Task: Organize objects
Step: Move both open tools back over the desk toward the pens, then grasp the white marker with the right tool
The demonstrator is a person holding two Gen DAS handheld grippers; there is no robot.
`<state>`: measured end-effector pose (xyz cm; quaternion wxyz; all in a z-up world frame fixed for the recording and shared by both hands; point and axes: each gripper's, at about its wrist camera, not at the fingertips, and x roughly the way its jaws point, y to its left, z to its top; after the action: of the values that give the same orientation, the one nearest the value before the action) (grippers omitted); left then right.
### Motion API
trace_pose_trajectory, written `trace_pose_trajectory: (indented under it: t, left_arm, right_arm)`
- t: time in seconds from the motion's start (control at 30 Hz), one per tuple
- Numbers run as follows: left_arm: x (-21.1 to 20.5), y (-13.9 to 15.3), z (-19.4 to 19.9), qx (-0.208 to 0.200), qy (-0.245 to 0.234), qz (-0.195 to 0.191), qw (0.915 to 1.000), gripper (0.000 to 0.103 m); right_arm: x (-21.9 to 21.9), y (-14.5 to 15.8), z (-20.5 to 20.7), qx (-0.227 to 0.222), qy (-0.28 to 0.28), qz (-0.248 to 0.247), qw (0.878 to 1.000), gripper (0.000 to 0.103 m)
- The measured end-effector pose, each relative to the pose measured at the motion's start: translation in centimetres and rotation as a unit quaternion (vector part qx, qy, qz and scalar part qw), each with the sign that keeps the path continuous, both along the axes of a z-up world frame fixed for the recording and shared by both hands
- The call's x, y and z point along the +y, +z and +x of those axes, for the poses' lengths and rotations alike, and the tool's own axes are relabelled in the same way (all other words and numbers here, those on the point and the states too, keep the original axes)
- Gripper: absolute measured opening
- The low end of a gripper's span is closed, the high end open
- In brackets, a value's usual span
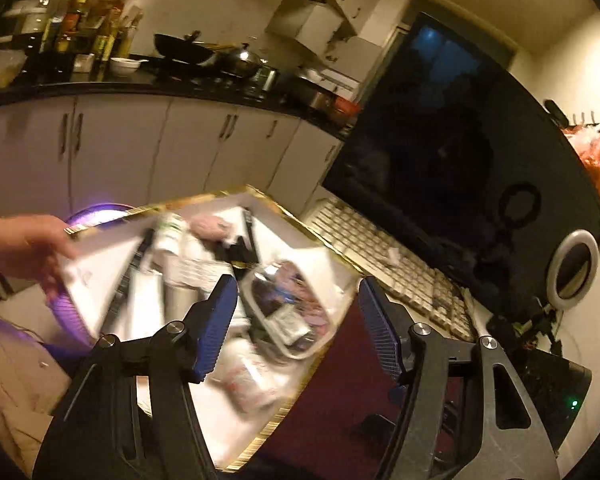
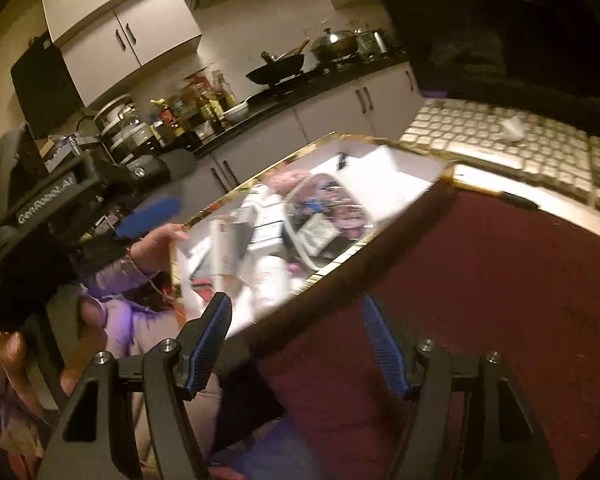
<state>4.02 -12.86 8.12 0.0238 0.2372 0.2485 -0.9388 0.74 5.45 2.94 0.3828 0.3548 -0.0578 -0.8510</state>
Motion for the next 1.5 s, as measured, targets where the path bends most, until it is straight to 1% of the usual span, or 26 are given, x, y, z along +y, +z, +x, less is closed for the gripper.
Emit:
trace_pose_trajectory:
  t: [0.07,0.13,0.2,0.27,0.33,0.4,0.47,0.57,0.63,0.7,0.73,0.8,0.9,1.0,1.13,1.23,1.33,1.4,1.43,1.47,1.5]
  left_arm:
    - [1.0,-1.0,-0.7,-0.022,-0.028,0.022,0.9991,0.064]
    - [1.8,-2.1,-1.3,-0.045,-0.062,0.051,0.9957,0.064]
    - [3.2,-2.8,-1.8,-0.063,-0.09,0.055,0.9924,0.064]
    - [4.8,-3.3,-2.3,-0.072,-0.111,0.048,0.99,0.064]
    - [6.5,-3.9,-3.0,-0.084,-0.137,0.048,0.9858,0.064]
    - [8.6,-4.6,-4.1,-0.115,-0.173,0.045,0.9771,0.064]
    - [10.1,-4.8,-4.5,-0.124,-0.195,0.037,0.9723,0.064]
    - [12.1,-4.6,-4.8,-0.123,-0.204,0.018,0.971,0.064]
    - [12.9,-4.8,-5.1,-0.131,-0.21,0.017,0.9687,0.064]
    - [13.5,-4.9,-5.3,-0.136,-0.213,0.016,0.9673,0.064]
    - [13.7,-5.0,-5.4,-0.14,-0.213,0.014,0.9668,0.064]
    - [14.2,-5.3,-5.7,-0.146,-0.214,0.014,0.9657,0.064]
    - [14.5,-5.6,-5.7,-0.151,-0.218,0.011,0.9642,0.064]
    - [14.5,-5.8,-5.8,-0.153,-0.215,0.01,0.9645,0.064]
    - [14.6,-6.3,-6.1,-0.159,-0.217,0.009,0.9632,0.064]
    - [14.5,-6.5,-6.3,-0.161,-0.213,0.006,0.9637,0.064]
    - [14.2,-6.8,-6.7,-0.164,-0.21,0.014,0.9636,0.064]
    - [14.1,-7.1,-6.8,-0.169,-0.21,0.015,0.9628,0.064]
    - [14.0,-7.2,-6.8,-0.17,-0.211,0.017,0.9625,0.064]
    - [13.9,-7.2,-6.8,-0.17,-0.211,0.02,0.9624,0.064]
    - [13.8,-7.1,-6.8,-0.167,-0.211,0.027,0.9627,0.064]
  right_arm:
    - [1.0,-0.1,-0.1,0.001,0.001,0.005,1.0,0.068]
    - [2.2,-0.5,-0.1,0.002,0.009,0.019,1.0,0.068]
    - [3.2,-0.6,0.0,0.008,0.002,0.034,0.999,0.068]
    - [5.1,-0.5,-0.3,0.019,-0.027,0.046,0.998,0.068]
    - [8.5,-0.5,-0.9,0.025,-0.073,0.045,0.996,0.068]
    - [11.3,-0.8,-1.7,0.022,-0.109,0.045,0.993,0.068]
    - [14.9,-1.1,-2.6,0.014,-0.157,0.053,0.986,0.068]
    - [19.7,-0.9,-3.6,0.018,-0.208,0.059,0.976,0.068]
    - [22.1,-0.6,-4.7,0.026,-0.232,0.084,0.969,0.068]
    - [22.9,-0.8,-5.3,0.032,-0.232,0.112,0.966,0.068]
    - [23.2,-1.3,-6.2,0.038,-0.234,0.143,0.961,0.068]
    - [23.5,-1.9,-7.3,0.045,-0.233,0.18,0.955,0.068]
    - [23.5,-2.1,-8.5,0.062,-0.223,0.206,0.951,0.068]
    - [23.0,-1.8,-9.6,0.069,-0.189,0.214,0.956,0.068]
    - [21.6,-3.3,-11.3,0.048,-0.142,0.233,0.961,0.068]
    - [20.9,-4.5,-12.3,0.034,-0.129,0.246,0.96,0.068]
    - [20.1,-5.1,-12.8,0.036,-0.108,0.261,0.959,0.068]
    - [19.4,-5.3,-12.8,0.043,-0.096,0.281,0.954,0.056]
    - [19.2,-5.2,-12.8,0.046,-0.089,0.284,0.954,0.046]
    - [18.9,-5.2,-12.9,0.044,-0.087,0.293,0.951,0.028]
    - [18.8,-5.2,-13.0,0.042,-0.085,0.295,0.951,0.021]
